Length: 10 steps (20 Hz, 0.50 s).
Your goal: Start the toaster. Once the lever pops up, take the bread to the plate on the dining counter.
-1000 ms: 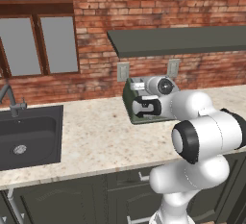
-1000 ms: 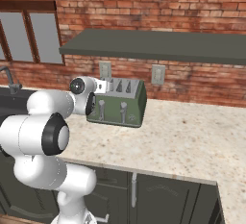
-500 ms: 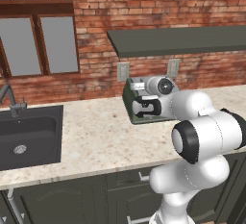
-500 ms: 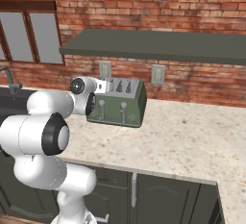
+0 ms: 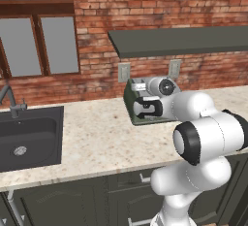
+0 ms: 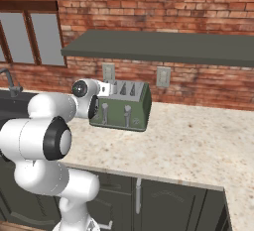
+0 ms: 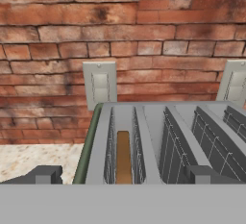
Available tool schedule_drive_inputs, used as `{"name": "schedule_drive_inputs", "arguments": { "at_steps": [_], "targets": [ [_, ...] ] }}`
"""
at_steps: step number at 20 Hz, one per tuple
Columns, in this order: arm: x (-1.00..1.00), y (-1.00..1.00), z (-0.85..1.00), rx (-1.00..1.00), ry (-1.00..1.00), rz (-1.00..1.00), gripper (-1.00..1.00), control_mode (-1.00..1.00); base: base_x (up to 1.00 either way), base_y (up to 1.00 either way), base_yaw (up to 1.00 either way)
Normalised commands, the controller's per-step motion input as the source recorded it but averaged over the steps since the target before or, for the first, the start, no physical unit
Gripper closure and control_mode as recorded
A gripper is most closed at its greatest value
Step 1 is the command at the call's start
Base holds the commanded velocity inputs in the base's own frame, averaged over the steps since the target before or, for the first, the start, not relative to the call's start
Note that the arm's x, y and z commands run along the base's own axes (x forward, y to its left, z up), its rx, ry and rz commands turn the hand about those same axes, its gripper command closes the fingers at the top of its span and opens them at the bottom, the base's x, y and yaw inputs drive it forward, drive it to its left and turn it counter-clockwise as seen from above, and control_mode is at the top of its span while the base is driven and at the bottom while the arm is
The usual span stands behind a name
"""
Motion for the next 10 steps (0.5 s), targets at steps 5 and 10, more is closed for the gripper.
{"name": "schedule_drive_inputs", "arguments": {
  "at_steps": [5,10],
  "targets": [
    [0.0,0.0,0.0,0.0,0.0,0.0,-1.0,-1.0,0.0,0.0,0.0],
    [0.0,0.0,0.0,0.0,0.0,0.0,-1.0,-1.0,0.0,0.0,0.0]
  ]
}}
